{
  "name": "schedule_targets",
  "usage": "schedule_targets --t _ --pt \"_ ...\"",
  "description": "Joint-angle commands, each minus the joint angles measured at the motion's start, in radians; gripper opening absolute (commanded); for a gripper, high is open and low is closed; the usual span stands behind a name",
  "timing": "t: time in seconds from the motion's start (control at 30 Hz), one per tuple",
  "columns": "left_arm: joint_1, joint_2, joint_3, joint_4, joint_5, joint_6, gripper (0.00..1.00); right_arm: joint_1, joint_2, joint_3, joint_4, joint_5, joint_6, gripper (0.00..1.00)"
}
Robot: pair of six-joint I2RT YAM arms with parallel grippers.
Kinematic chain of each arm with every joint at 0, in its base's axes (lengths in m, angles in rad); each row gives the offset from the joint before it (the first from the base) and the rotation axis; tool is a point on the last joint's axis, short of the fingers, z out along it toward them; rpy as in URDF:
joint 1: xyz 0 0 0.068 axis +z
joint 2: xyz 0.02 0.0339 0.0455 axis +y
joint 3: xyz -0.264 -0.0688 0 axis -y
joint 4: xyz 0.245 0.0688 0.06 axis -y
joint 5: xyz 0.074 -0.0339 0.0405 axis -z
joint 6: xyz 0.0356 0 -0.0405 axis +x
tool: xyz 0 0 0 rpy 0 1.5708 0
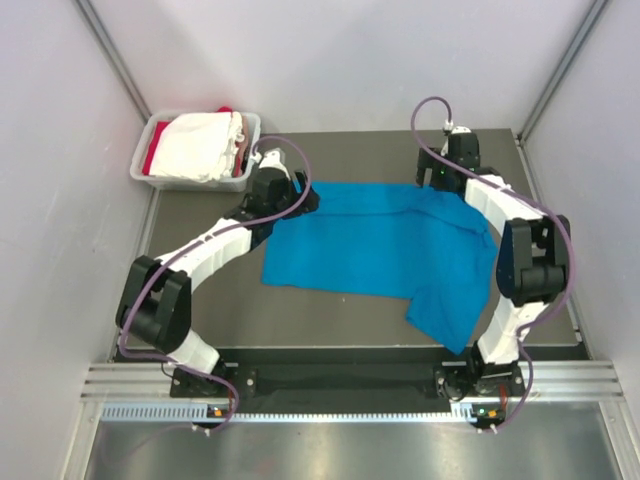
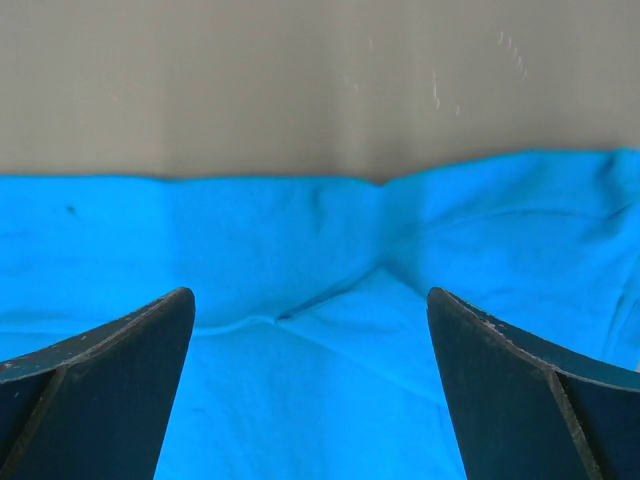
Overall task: Fold and stack the t-shirts
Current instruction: Fold the tshirt
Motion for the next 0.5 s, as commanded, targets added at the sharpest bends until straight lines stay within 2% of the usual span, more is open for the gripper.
schedule_targets --t 0.0,0.03,0.13,0.23,0.47 --pt "0.002 -0.081 -0.03 -0.088 -0.049 -0.057 0.8 -0.004 0.01 0.078 -0.111 0.115 0.044 1.0" --pt "0.0 -0.089 -0.04 -0.085 -0.052 -0.061 0.8 -0.002 0.011 0.079 -0.117 0.121 0.046 1.0" --pt "0.0 -0.109 -0.068 -0.084 -0.063 -0.07 0.8 0.001 0.05 0.104 -0.161 0.131 0.04 0.91" --pt "0.0 -0.118 -0.067 -0.094 -0.066 -0.069 0.8 0.008 0.108 0.135 -0.186 0.138 0.036 0.76" --pt "0.0 -0.138 -0.076 -0.111 -0.075 -0.061 0.8 0.025 0.189 0.19 -0.207 0.166 0.032 0.63"
